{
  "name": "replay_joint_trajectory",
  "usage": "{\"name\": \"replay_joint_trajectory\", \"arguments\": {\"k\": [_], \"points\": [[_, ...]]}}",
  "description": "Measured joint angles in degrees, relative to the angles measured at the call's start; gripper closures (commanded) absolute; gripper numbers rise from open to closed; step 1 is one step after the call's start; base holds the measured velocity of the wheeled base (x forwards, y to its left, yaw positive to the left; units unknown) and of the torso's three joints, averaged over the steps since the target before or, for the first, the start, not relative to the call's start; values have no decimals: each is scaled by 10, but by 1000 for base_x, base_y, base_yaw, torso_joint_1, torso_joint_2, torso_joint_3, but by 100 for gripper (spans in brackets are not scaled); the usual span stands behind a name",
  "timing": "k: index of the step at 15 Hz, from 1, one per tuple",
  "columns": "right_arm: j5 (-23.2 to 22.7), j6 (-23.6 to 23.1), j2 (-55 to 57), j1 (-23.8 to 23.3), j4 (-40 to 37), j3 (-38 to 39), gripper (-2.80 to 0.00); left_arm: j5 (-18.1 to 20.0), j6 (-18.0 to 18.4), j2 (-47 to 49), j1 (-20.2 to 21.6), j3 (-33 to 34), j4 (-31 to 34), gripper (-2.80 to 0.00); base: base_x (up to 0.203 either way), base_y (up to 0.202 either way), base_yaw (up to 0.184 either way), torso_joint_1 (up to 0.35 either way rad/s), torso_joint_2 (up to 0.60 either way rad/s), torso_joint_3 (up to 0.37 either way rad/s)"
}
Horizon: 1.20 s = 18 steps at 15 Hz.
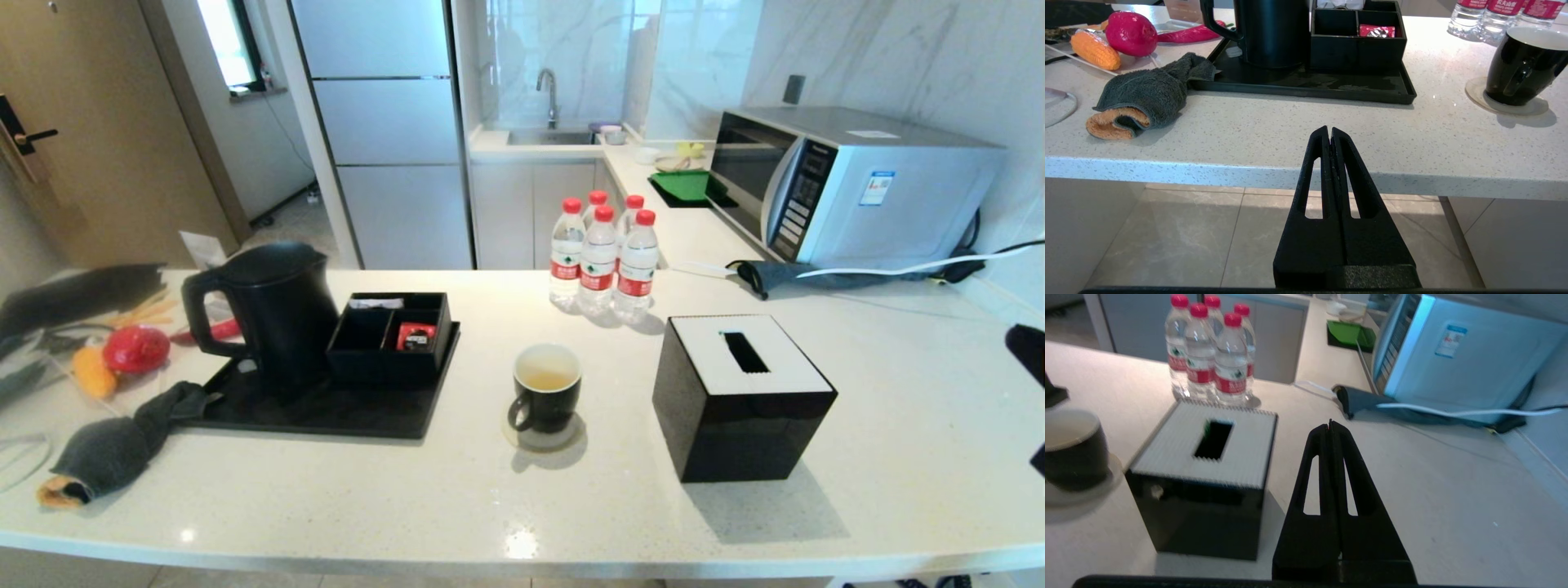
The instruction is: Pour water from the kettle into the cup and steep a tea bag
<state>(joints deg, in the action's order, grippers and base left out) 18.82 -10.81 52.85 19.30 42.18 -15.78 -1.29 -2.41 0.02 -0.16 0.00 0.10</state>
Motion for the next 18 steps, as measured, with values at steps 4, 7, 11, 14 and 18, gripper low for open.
{"name": "replay_joint_trajectory", "arguments": {"k": [4, 7, 11, 14, 18], "points": [[-96, -12, -85, -142, -48, 56, 0, 0, 0, 0, 0, 0, 0, 0, 0, 0, 0, 0, 0, 0], [-224, -13, -200, -207, -139, 97, 0, 0, 0, 0, 0, 0, 0, 0, 0, 0, 0, 0, 0, 0], [-264, -13, -359, -210, -302, 144, 0, 0, 0, 0, 0, 0, 0, 0, 0, 0, 0, 0, 0, 0], [-239, 9, -460, -199, -457, 130, 0, 0, 0, 0, 0, 0, 0, 0, 0, 0, 0, 0, 0, 0], [-226, 57, -517, -193, -544, 111, 0, 0, 0, 0, 0, 0, 0, 0, 0, 0, 0, 0, 0, 0]]}}
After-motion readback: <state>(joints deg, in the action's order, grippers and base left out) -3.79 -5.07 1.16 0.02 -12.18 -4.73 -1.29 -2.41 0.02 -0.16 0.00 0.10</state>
